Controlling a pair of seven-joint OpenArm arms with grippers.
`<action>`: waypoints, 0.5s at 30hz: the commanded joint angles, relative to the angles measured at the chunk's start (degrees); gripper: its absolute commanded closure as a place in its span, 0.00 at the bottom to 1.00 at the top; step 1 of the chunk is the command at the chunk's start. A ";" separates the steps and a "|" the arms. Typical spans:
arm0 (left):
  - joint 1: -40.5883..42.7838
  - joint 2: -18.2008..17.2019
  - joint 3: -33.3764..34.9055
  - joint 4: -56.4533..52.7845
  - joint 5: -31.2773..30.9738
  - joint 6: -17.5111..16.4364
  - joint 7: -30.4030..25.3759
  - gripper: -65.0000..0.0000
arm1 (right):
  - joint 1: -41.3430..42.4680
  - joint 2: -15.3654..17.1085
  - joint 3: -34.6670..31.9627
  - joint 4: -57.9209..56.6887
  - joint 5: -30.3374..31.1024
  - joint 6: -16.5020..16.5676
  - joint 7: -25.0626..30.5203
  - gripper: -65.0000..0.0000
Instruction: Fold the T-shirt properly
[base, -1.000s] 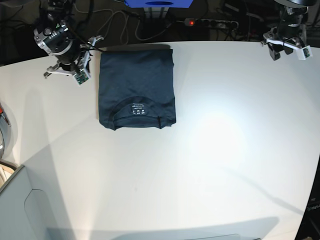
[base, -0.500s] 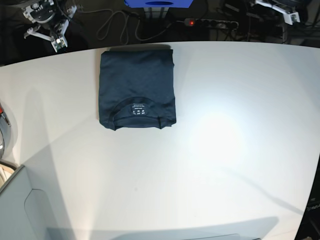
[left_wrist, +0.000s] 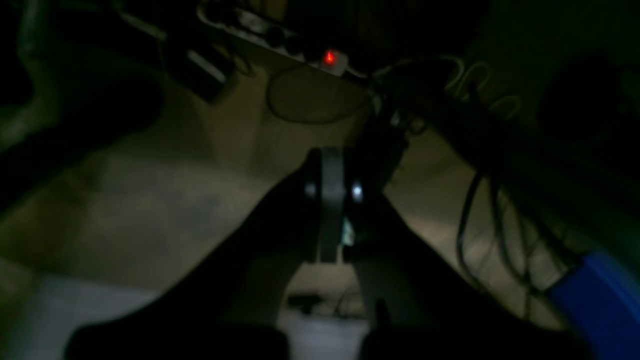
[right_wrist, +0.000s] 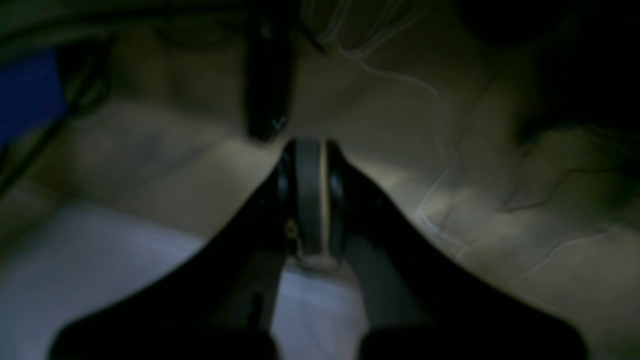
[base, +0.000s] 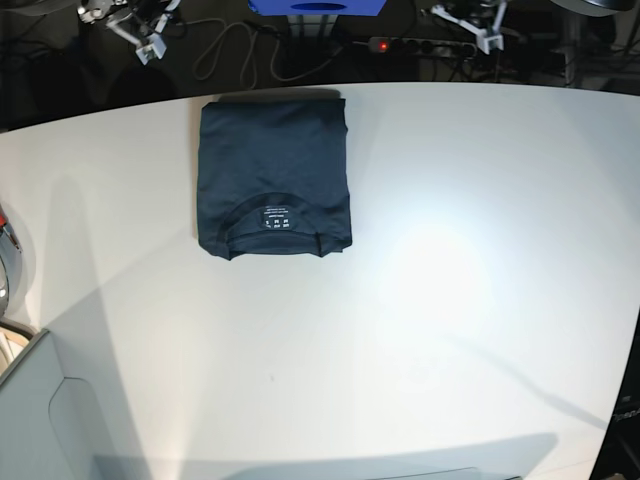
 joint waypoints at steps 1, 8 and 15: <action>-1.02 -0.39 0.83 -3.68 0.94 0.17 -1.28 1.00 | 1.05 0.71 -1.21 -4.01 0.23 0.67 2.68 1.00; -15.70 -4.43 6.72 -37.62 6.48 0.25 -14.82 1.00 | 9.40 3.70 -9.03 -31.44 0.23 -0.96 22.11 1.00; -20.62 -6.45 14.64 -46.49 6.56 0.78 -21.76 1.00 | 10.72 1.68 -12.72 -37.15 0.23 -31.20 31.17 1.00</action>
